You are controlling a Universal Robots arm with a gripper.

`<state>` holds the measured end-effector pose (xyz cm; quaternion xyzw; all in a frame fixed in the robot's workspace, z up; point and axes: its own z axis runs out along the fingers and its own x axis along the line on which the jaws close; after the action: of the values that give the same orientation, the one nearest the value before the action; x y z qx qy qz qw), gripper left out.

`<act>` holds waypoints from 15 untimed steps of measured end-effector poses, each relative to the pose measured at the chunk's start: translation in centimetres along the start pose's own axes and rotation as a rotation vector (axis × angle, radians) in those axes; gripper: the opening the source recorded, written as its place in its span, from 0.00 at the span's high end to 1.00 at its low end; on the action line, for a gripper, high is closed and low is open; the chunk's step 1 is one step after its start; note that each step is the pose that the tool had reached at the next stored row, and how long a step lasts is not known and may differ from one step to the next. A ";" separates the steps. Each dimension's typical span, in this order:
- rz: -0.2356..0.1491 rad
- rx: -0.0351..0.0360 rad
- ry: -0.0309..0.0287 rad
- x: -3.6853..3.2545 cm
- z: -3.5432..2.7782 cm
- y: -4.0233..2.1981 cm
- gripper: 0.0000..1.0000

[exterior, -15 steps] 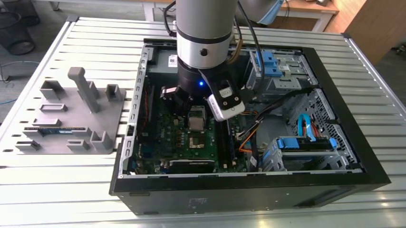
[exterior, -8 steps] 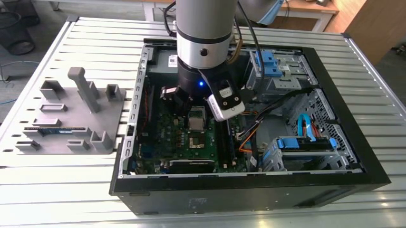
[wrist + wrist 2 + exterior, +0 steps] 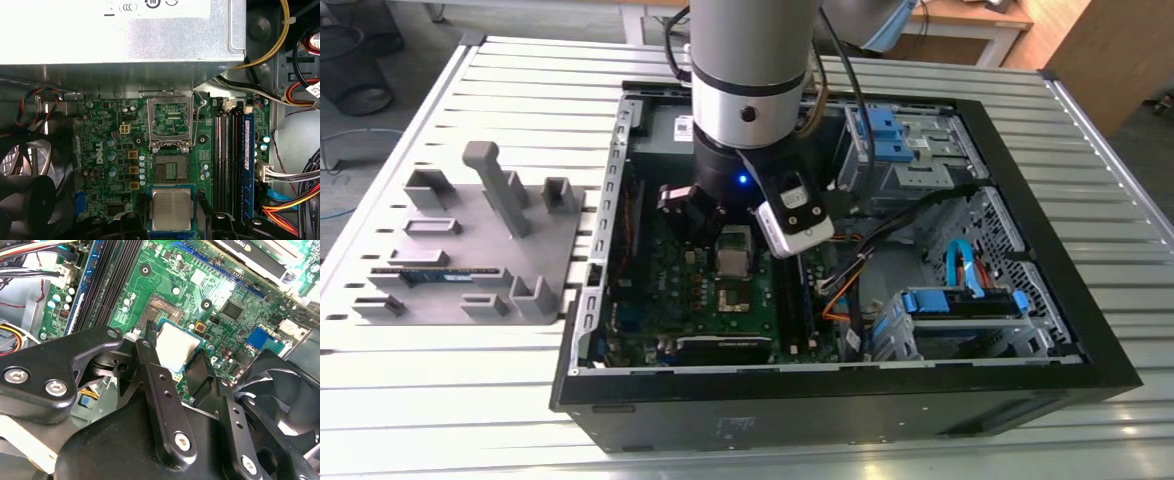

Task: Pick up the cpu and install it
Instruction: 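Place the cpu into insertion slot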

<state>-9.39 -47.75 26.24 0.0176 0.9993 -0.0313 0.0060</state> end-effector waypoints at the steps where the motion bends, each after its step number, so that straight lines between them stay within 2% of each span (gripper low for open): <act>1: 0.000 0.0002 0.0000 0.00 0.11 0.01 0.53; 6: 0.000 0.0006 0.0000 0.01 0.54 -0.01 0.53; 15: 0.000 0.0072 -0.0002 0.00 0.71 -0.01 0.53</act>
<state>-9.38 -47.80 25.53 0.0176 0.9992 -0.0349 0.0061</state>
